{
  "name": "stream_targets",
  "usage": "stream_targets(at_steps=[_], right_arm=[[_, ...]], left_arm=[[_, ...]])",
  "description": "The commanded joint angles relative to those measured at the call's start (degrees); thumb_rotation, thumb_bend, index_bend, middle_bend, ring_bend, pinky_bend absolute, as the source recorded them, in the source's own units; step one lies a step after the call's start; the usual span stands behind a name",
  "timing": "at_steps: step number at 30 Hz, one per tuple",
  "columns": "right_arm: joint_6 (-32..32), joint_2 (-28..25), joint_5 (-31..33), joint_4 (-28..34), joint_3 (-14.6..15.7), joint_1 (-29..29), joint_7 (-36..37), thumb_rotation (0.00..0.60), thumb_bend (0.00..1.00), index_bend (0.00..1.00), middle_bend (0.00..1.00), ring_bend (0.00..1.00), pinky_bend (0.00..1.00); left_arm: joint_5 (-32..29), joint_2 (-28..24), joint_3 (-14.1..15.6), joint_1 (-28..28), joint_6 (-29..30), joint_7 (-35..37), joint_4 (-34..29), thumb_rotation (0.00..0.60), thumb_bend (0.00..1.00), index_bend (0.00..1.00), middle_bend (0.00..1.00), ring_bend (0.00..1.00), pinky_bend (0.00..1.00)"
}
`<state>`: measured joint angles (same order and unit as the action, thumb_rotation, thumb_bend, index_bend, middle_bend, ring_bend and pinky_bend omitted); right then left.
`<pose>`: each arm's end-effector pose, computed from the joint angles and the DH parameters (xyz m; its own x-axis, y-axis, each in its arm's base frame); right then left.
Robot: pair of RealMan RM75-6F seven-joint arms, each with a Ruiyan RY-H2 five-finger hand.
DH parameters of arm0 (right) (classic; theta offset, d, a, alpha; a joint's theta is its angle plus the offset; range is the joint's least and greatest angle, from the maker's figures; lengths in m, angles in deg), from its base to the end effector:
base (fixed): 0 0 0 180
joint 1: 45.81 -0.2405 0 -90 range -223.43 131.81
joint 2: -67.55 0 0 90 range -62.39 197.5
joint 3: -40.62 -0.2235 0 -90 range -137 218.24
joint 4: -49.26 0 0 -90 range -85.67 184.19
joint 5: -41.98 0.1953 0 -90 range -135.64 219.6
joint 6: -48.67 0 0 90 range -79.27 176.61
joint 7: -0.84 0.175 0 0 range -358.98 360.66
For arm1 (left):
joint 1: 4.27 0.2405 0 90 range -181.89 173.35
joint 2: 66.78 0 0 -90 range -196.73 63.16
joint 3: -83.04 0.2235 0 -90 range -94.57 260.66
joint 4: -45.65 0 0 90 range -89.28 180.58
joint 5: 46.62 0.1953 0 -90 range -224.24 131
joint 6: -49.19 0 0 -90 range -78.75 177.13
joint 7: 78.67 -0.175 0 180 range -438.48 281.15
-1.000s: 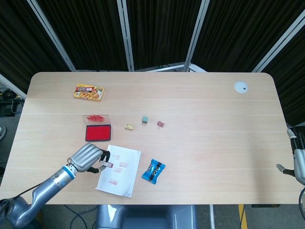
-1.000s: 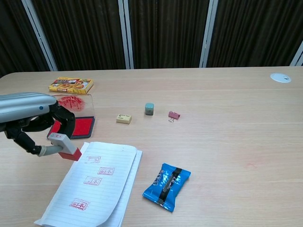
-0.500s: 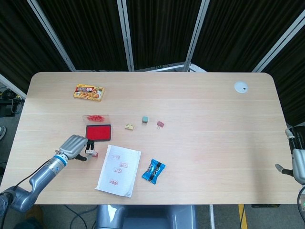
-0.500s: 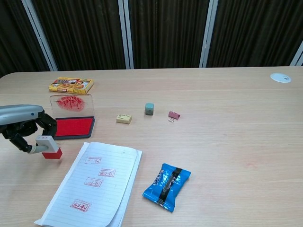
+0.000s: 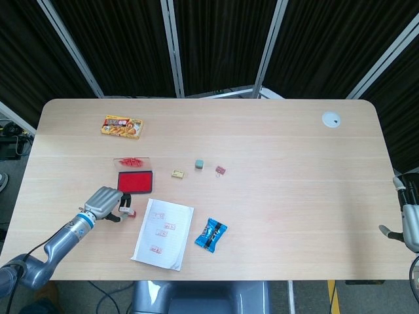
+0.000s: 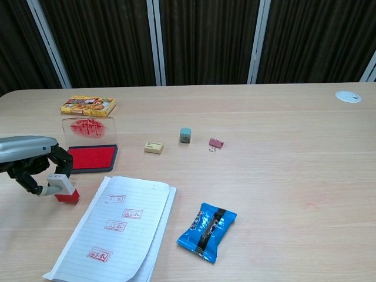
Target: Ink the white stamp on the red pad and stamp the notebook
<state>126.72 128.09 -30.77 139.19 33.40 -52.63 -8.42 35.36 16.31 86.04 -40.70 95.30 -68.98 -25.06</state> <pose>-0.3167 -0.2305 0.1935 0.5783 -0.0513 0.8142 -0.7955 0.1856 0.5768 -0.2393 0.3126 -0.0150 0.4707 0.5126 0.7181 0.8785 -0.3475 -0.3278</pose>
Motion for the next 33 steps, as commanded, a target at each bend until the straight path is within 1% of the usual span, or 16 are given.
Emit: stream_targets(at_steps=[1,10,21,29,33], right_arm=[[0.01,0.0,-0.01,0.01,0.01,0.0,-0.02,0.6,0.0,0.0,0.0,0.0,0.0],[0.01,-0.03,0.05,0.07,0.03,0.03,-0.08,0.6,0.0,0.0,0.0,0.0,0.0],[0.05,0.01,0.15,0.2,-0.01,0.05,-0.13,0.6,0.0,0.0,0.0,0.0,0.0],[0.07,-0.01,0.3,0.28,-0.06,0.09,-0.12,0.6,0.0,0.0,0.0,0.0,0.0],[0.17,-0.01,0.37,0.37,-0.08,0.15,-0.13,0.6,0.0,0.0,0.0,0.0,0.0]], left_arm=[[-0.09,0.1,-0.01,0.06,-0.07,-0.26,0.12,0.6,0.39,0.56,0.53,0.84,0.88],[-0.54,0.34,-0.19,0.42,0.21,-2.51,0.46,0.6,0.38,0.46,0.47,0.84,0.88],[-0.57,0.37,-0.33,0.78,0.71,-4.14,-0.1,0.6,0.37,0.43,0.42,0.84,0.87],[0.12,-0.65,-0.06,0.89,0.96,-4.13,-1.75,0.6,0.31,0.4,0.4,0.84,0.87],[0.78,-1.6,0.22,1.0,1.31,-3.84,-3.19,0.6,0.31,0.4,0.4,0.84,0.87]])
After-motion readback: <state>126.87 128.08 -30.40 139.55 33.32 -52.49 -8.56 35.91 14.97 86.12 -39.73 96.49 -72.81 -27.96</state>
